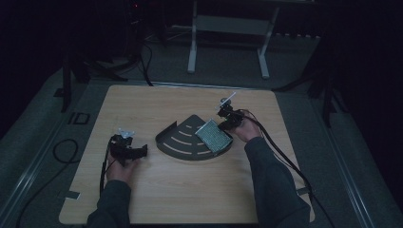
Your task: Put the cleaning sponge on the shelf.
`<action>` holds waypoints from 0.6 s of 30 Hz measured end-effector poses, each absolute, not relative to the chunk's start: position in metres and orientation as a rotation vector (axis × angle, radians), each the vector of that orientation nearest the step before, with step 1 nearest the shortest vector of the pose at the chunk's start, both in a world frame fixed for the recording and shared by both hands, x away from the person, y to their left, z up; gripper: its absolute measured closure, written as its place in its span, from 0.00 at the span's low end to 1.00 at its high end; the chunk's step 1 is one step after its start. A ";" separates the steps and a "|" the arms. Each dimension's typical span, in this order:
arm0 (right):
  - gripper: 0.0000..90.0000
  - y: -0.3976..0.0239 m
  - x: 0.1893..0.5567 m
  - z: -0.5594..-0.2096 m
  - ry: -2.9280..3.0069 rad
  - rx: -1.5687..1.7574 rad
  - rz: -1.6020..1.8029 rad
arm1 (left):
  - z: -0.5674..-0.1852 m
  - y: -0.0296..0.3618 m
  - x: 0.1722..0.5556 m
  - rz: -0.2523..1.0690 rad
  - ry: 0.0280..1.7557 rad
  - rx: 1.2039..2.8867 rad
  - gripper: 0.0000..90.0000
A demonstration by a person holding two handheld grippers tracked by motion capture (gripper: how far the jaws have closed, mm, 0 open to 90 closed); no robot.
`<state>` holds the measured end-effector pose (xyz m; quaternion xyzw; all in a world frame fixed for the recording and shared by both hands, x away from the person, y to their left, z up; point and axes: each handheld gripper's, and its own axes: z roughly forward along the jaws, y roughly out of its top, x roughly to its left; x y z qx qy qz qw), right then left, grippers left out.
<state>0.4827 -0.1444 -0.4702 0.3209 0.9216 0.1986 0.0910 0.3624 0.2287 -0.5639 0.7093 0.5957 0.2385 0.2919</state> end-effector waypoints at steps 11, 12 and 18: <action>0.82 -0.150 0.481 -0.463 2.729 0.949 0.565 | -0.564 0.229 0.362 0.636 1.588 1.890 0.09; 0.79 -0.151 0.480 -0.462 2.730 0.949 0.560 | -0.564 0.229 0.362 0.636 1.588 1.890 0.09; 0.68 -0.156 0.478 -0.458 2.747 0.960 0.559 | -0.564 0.229 0.362 0.636 1.588 1.891 0.09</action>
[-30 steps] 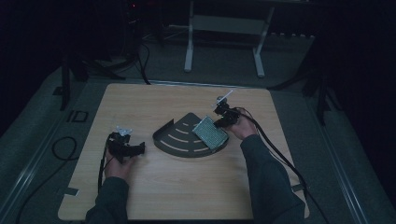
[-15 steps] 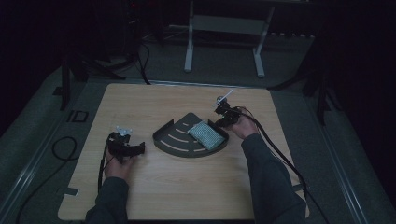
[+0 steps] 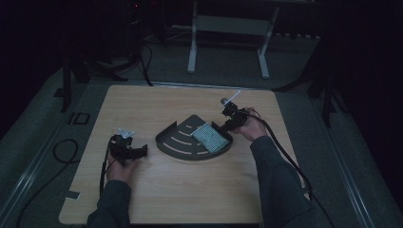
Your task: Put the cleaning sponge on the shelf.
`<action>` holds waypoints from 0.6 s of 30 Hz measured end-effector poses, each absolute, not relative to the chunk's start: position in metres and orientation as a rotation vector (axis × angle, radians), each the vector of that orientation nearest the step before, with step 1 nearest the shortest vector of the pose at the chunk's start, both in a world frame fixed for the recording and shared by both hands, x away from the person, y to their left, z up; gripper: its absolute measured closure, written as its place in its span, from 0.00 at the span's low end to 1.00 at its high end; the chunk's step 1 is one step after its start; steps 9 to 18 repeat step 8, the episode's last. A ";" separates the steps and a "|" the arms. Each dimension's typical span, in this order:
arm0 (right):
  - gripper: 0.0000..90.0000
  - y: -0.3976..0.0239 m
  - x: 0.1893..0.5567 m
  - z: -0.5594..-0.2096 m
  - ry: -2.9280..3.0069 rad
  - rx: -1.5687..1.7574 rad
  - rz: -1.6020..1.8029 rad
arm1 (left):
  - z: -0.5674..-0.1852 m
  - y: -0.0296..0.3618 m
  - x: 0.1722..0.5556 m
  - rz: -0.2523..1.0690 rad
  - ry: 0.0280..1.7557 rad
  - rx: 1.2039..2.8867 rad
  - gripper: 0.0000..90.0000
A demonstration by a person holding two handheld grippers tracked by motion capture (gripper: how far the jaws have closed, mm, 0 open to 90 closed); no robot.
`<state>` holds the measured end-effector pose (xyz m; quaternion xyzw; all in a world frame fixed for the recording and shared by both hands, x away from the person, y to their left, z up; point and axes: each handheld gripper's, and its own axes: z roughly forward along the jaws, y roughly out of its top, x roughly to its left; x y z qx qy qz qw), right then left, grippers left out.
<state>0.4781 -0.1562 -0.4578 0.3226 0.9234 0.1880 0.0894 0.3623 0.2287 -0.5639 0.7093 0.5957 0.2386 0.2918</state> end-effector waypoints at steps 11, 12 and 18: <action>0.61 -0.165 0.474 -0.450 2.748 0.975 0.545 | -0.564 0.229 0.362 0.635 1.588 1.890 0.09; 0.61 -0.165 0.474 -0.450 2.748 0.975 0.545 | -0.564 0.229 0.362 0.635 1.588 1.890 0.09; 0.61 -0.165 0.474 -0.450 2.748 0.975 0.545 | -0.564 0.229 0.362 0.635 1.588 1.890 0.09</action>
